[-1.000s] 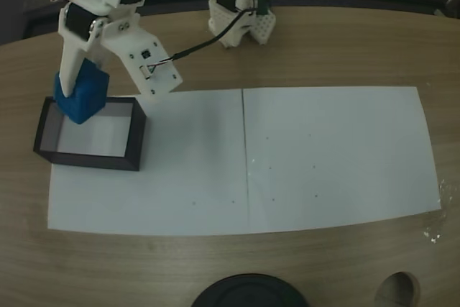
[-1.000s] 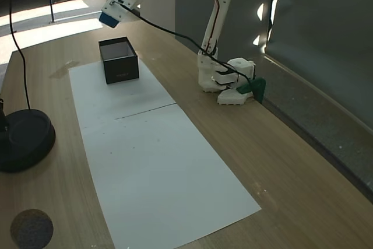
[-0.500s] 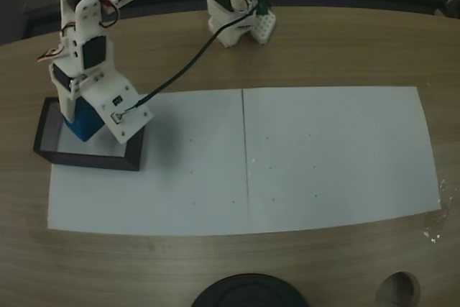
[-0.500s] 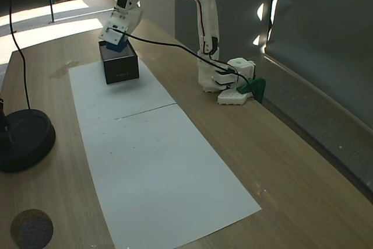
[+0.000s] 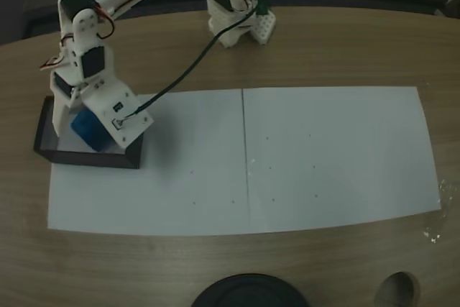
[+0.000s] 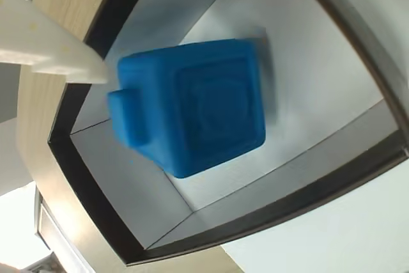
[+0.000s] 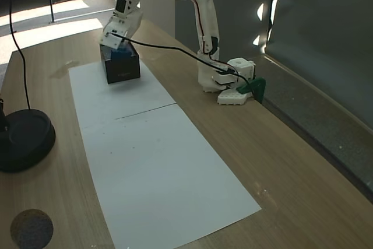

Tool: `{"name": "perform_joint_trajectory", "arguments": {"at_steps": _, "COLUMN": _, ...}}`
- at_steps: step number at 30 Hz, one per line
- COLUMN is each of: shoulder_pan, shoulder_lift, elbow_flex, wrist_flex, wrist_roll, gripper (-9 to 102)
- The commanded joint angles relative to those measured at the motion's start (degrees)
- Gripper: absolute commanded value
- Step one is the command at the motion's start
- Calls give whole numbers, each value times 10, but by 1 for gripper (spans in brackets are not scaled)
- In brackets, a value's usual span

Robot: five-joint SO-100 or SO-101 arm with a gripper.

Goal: Grab a blue square and put it in the box.

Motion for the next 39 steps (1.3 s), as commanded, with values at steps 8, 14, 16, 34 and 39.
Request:
{"name": "perform_joint_trajectory", "arguments": {"at_steps": 8, "shoulder_pan": -86, "shoulder_lift": 142, "elbow_flex": -37, "wrist_flex": 21, "wrist_roll": 77, "gripper": 0}}
{"name": "perform_joint_trajectory", "arguments": {"at_steps": 14, "shoulder_pan": -287, "shoulder_lift": 343, "elbow_flex": -31, "wrist_flex": 109, "wrist_roll": 109, "gripper": 0}}
{"name": "perform_joint_trajectory", "arguments": {"at_steps": 16, "shoulder_pan": -371, "shoulder_lift": 410, "elbow_flex": -31, "wrist_flex": 149, "wrist_roll": 108, "gripper": 0}}
{"name": "perform_joint_trajectory", "arguments": {"at_steps": 34, "shoulder_pan": -488, "shoulder_lift": 976, "elbow_flex": 400, "wrist_flex": 105, "wrist_roll": 103, "gripper": 0}}
{"name": "perform_joint_trajectory", "arguments": {"at_steps": 39, "shoulder_pan": -487, "shoulder_lift": 1092, "elbow_flex": 504, "wrist_flex": 66, "wrist_roll": 103, "gripper": 0}}
